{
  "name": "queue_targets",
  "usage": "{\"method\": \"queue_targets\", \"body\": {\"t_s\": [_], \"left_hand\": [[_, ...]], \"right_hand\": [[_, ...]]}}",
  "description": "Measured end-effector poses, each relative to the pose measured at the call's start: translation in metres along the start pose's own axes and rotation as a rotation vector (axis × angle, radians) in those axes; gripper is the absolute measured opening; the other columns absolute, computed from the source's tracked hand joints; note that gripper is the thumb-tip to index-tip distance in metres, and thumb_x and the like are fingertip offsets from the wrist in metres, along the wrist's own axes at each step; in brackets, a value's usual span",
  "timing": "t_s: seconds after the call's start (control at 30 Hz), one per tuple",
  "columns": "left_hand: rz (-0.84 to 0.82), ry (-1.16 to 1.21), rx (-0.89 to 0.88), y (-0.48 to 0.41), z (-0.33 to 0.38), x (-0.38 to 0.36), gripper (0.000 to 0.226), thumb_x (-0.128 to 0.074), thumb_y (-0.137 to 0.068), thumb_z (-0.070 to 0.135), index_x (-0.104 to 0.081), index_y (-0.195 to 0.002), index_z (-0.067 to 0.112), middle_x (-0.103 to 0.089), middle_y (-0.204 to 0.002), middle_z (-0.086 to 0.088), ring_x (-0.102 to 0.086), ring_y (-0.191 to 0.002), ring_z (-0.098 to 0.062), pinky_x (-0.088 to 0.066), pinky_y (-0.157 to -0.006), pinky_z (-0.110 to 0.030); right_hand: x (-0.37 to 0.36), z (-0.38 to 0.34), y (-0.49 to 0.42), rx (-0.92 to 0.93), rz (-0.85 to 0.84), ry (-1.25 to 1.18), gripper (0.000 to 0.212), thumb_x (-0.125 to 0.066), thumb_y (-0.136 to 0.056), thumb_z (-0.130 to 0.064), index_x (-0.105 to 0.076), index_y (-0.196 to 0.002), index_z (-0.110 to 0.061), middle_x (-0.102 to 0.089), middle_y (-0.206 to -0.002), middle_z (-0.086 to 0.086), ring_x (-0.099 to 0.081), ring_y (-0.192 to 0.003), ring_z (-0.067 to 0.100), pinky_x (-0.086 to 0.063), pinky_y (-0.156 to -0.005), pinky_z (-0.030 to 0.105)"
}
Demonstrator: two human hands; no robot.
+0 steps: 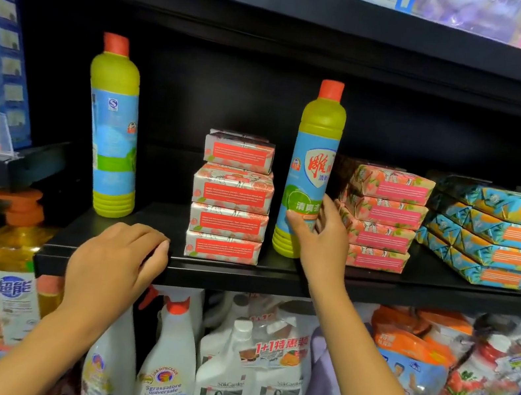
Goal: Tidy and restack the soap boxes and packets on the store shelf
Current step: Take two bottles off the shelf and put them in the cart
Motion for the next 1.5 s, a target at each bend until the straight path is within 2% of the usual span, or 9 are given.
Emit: {"method": "queue_targets", "body": {"t_s": [0.2, 0.3, 0.4, 0.57, 0.8, 1.0, 1.2, 1.37, 1.5], "left_hand": [[-0.014, 0.0, 0.003, 0.0, 0.0, 0.003, 0.044, -0.036, -0.09, 0.039, -0.073, -0.086, 0.016, -0.069, -0.084, 0.003, -0.062, -0.072, -0.018, -0.035, -0.052, -0.022], [-0.01, 0.009, 0.015, -0.001, 0.001, 0.004, 0.041, -0.037, -0.089, 0.039, -0.073, -0.084, 0.018, -0.069, -0.082, 0.004, -0.061, -0.071, -0.016, -0.035, -0.053, -0.022], [-0.039, 0.046, 0.048, -0.002, 0.003, 0.008, 0.036, -0.042, -0.089, 0.038, -0.073, -0.085, 0.019, -0.069, -0.083, 0.005, -0.062, -0.072, -0.015, -0.038, -0.054, -0.022], [-0.125, 0.326, 0.25, -0.014, -0.007, 0.024, 0.015, -0.066, -0.084, 0.028, -0.073, -0.095, 0.021, -0.07, -0.09, 0.009, -0.061, -0.083, -0.007, -0.046, -0.067, -0.022], [0.091, 0.389, 0.393, -0.054, -0.038, 0.054, 0.044, -0.065, -0.084, 0.026, -0.056, -0.125, 0.013, -0.061, -0.12, -0.002, -0.057, -0.11, -0.016, -0.048, -0.09, -0.038], [0.157, 0.51, 0.521, -0.092, -0.041, 0.033, 0.062, -0.069, -0.081, 0.024, -0.041, -0.134, 0.01, -0.047, -0.126, -0.013, -0.05, -0.114, -0.027, -0.046, -0.094, -0.042], [0.147, 0.675, 0.657, -0.117, -0.054, 0.015, 0.068, -0.07, -0.083, 0.025, -0.031, -0.136, 0.007, -0.051, -0.123, -0.017, -0.056, -0.107, -0.03, -0.049, -0.091, -0.048], [0.188, 0.697, 0.665, -0.118, -0.058, 0.009, 0.054, -0.065, -0.087, 0.032, -0.039, -0.127, 0.007, -0.055, -0.117, -0.014, -0.059, -0.101, -0.026, -0.052, -0.085, -0.042], [0.197, 0.657, 0.63, -0.115, -0.057, 0.013, 0.052, -0.069, -0.081, 0.044, -0.045, -0.112, 0.01, -0.058, -0.107, -0.01, -0.062, -0.091, -0.021, -0.055, -0.076, -0.038]], "right_hand": [[-0.003, -0.005, -0.004, -0.054, -0.043, -0.024, 0.044, -0.066, -0.085, -0.015, -0.049, -0.125, -0.016, -0.06, -0.118, -0.002, -0.057, -0.109, 0.011, -0.049, -0.094, 0.034], [0.006, -0.023, 0.003, -0.006, 0.031, 0.037, 0.053, -0.068, -0.084, -0.02, -0.045, -0.132, -0.019, -0.05, -0.117, -0.017, -0.049, -0.112, -0.002, -0.044, -0.087, 0.014], [0.004, -0.057, 0.025, 0.214, 0.127, 0.034, 0.044, -0.067, -0.083, -0.025, -0.05, -0.123, -0.026, -0.051, -0.114, -0.023, -0.048, -0.106, -0.016, -0.039, -0.078, -0.001], [-0.048, -0.074, 0.066, 0.353, -0.326, 0.201, 0.037, -0.066, -0.084, -0.029, -0.059, -0.119, -0.022, -0.059, -0.113, -0.014, -0.052, -0.104, -0.007, -0.041, -0.085, 0.007], [-0.113, -0.047, 0.081, 0.466, -0.626, 0.518, 0.044, -0.052, -0.092, -0.04, -0.051, -0.131, -0.02, -0.053, -0.129, -0.005, -0.047, -0.119, 0.013, -0.039, -0.096, 0.027], [-0.131, -0.033, 0.088, 0.547, -0.51, 0.62, 0.033, -0.046, -0.094, -0.04, -0.054, -0.119, -0.021, -0.054, -0.121, -0.006, -0.044, -0.114, 0.012, -0.037, -0.086, 0.025], [-0.131, -0.033, 0.089, 0.608, -0.484, 0.619, 0.031, -0.045, -0.094, -0.04, -0.053, -0.117, -0.02, -0.053, -0.117, -0.006, -0.045, -0.109, 0.013, -0.035, -0.082, 0.024], [-0.13, -0.039, 0.093, 0.678, -0.373, 0.715, 0.024, -0.074, -0.072, -0.038, -0.065, -0.083, -0.018, -0.061, -0.08, -0.005, -0.058, -0.073, 0.014, -0.045, -0.056, 0.023], [-0.132, -0.038, 0.094, 0.698, -0.348, 0.699, 0.025, -0.078, -0.067, -0.036, -0.064, -0.078, -0.019, -0.06, -0.076, -0.005, -0.057, -0.067, 0.013, -0.045, -0.051, 0.023]]}}
Point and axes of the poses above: each hand's wrist, its own y-axis away from the middle knuckle, its own x-axis out of the back of the hand, z = x × y, the point moved 1 cm from there along -y, towards the middle knuckle
